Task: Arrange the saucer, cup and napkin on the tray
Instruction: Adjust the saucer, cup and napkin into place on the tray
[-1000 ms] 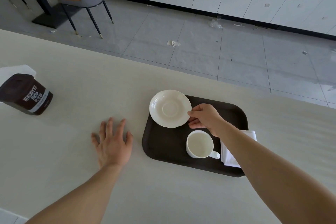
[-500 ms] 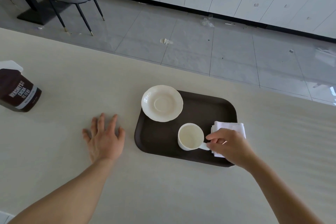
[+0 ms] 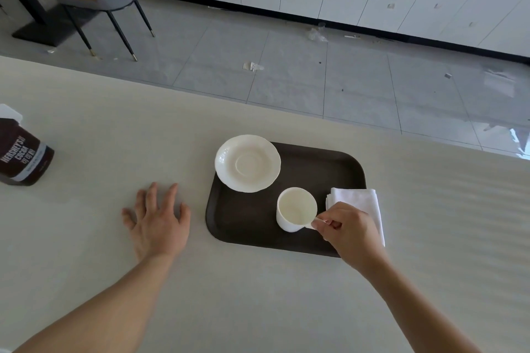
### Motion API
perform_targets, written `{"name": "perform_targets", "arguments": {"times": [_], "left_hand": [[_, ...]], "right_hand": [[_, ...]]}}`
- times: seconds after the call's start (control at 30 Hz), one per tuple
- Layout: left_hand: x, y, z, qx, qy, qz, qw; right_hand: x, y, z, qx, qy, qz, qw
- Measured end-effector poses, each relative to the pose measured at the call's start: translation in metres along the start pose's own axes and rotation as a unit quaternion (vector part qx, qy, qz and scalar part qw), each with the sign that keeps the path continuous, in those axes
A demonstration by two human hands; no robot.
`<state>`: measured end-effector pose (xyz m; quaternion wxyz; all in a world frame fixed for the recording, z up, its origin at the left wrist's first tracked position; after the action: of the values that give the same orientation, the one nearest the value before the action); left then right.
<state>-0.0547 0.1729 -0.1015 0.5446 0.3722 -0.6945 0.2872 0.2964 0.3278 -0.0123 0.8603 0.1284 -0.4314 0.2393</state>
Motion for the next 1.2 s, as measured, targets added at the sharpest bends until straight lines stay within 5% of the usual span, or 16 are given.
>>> {"name": "perform_targets", "arguments": {"times": [1.2], "left_hand": [[0.007, -0.003, -0.004, 0.006, -0.006, -0.001, 1.0]], "right_hand": [[-0.029, 0.041, 0.0, -0.223, 0.096, -0.207, 0.948]]}}
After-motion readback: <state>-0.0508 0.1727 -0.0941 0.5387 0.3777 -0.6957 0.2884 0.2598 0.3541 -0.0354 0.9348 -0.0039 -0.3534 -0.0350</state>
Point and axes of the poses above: each hand's wrist, its own y-axis towards the middle knuckle, its own x-axis out of the back of the hand, z = x × y, the point moved 6 cm from there along y, towards the middle knuckle, and after that the axes turned 6 degrees about x, right-handed, at the moved point
